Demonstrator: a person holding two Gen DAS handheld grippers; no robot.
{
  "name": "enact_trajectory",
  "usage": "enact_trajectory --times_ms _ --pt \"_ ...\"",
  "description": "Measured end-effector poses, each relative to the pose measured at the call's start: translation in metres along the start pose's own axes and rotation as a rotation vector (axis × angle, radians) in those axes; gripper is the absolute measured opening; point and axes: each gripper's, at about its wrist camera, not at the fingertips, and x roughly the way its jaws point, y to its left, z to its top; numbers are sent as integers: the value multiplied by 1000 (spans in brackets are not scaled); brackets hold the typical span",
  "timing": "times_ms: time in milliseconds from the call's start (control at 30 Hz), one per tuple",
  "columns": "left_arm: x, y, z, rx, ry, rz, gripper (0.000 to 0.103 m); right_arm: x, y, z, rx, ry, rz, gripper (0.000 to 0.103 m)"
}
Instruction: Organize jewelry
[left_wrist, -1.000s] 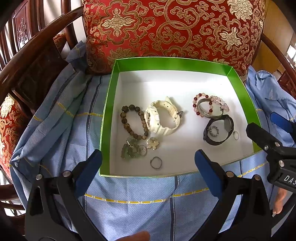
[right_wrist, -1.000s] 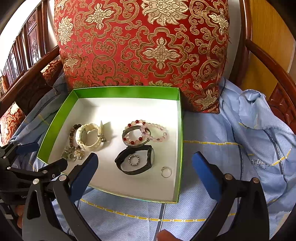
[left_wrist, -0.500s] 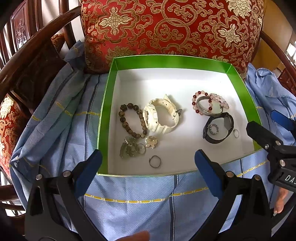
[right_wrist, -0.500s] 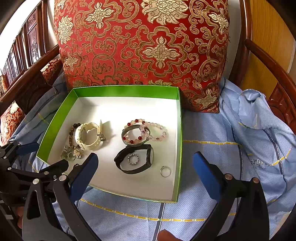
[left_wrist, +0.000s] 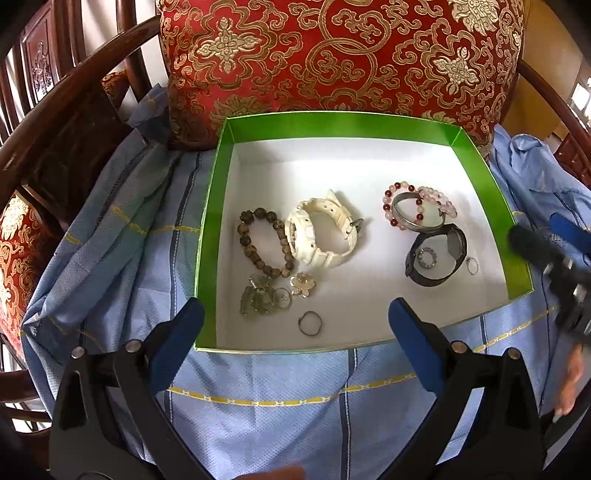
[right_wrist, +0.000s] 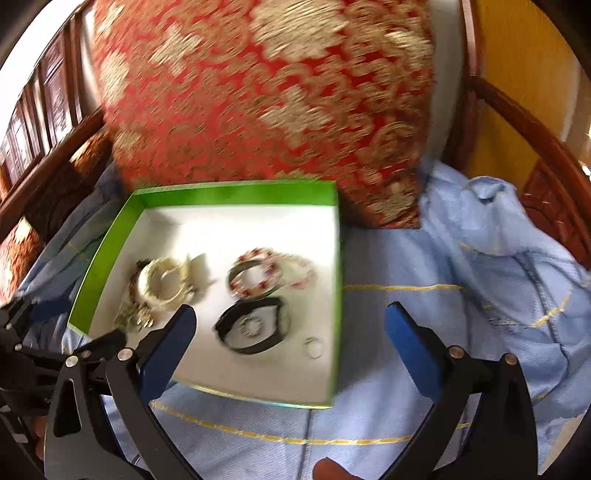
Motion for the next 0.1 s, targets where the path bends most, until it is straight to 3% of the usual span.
enact_trajectory --times_ms 100 --pt "-4 4 0 -20 -14 10 99 -12 -36 3 101 -60 -62 100"
